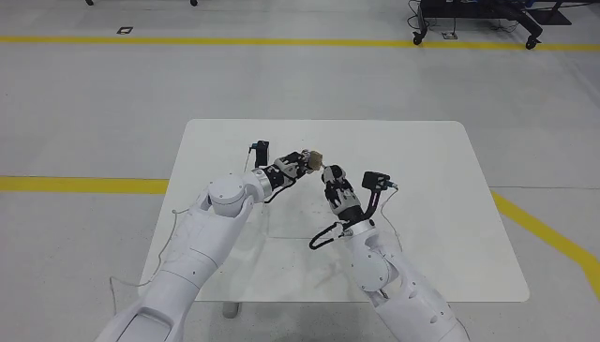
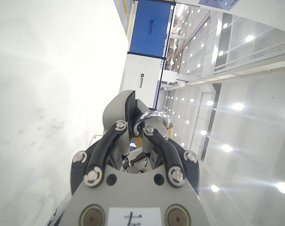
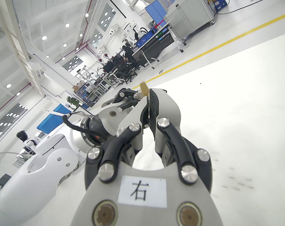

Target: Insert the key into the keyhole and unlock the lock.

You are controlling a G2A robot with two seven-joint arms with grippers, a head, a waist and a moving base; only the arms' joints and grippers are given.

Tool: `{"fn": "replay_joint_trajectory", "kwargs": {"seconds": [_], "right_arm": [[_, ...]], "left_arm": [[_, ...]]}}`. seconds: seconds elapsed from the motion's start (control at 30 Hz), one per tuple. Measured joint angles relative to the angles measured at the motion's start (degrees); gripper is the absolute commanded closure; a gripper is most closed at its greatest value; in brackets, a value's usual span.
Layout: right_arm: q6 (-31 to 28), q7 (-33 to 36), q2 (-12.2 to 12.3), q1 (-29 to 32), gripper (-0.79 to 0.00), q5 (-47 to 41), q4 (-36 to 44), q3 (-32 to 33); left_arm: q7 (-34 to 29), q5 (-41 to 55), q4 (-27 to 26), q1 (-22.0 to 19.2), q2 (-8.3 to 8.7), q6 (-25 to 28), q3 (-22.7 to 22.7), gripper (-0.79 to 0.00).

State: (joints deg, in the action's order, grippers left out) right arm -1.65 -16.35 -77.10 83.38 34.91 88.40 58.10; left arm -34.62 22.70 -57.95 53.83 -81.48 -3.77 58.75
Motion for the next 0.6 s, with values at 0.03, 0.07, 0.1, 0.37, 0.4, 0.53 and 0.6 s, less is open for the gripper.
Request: {"fn": "replay_joint_trajectory", "kwargs": {"seconds": [0.03,0.07,0.1,0.37,0.4,0.53,0.6], "right_arm": [[0.06,0.16,-0.03,0.08,0.000,0.24,0.06,0.03],[0.16,0.27,-0.05,0.13,0.000,0.46,0.11,0.08],[0.33,0.37,-0.07,0.18,0.000,0.68,0.17,0.13],[-4.00,6.47,-0.29,1.46,0.000,-9.40,1.96,2.05],[-5.05,8.44,-0.21,1.76,0.000,-12.28,2.36,2.80],[-5.90,16.69,0.29,2.82,0.000,-21.04,3.53,5.81],[-5.11,17.89,0.41,3.07,0.000,-22.02,3.87,6.69]], "left_arm": [[-0.05,-0.06,0.01,-0.01,-0.01,0.02,-0.01,0.000],[-0.10,-0.13,0.01,-0.02,-0.02,0.04,-0.04,0.000],[-0.18,-0.16,-0.01,-0.03,-0.03,0.11,-0.06,0.000],[-0.75,0.59,-0.11,0.02,-0.06,0.76,0.44,0.000],[-0.86,0.84,-0.12,0.03,-0.06,0.76,0.56,0.000],[-1.09,1.15,-0.10,0.06,-0.06,0.73,0.78,0.000],[-1.10,1.10,-0.11,0.06,-0.07,0.73,0.79,0.000]]}}
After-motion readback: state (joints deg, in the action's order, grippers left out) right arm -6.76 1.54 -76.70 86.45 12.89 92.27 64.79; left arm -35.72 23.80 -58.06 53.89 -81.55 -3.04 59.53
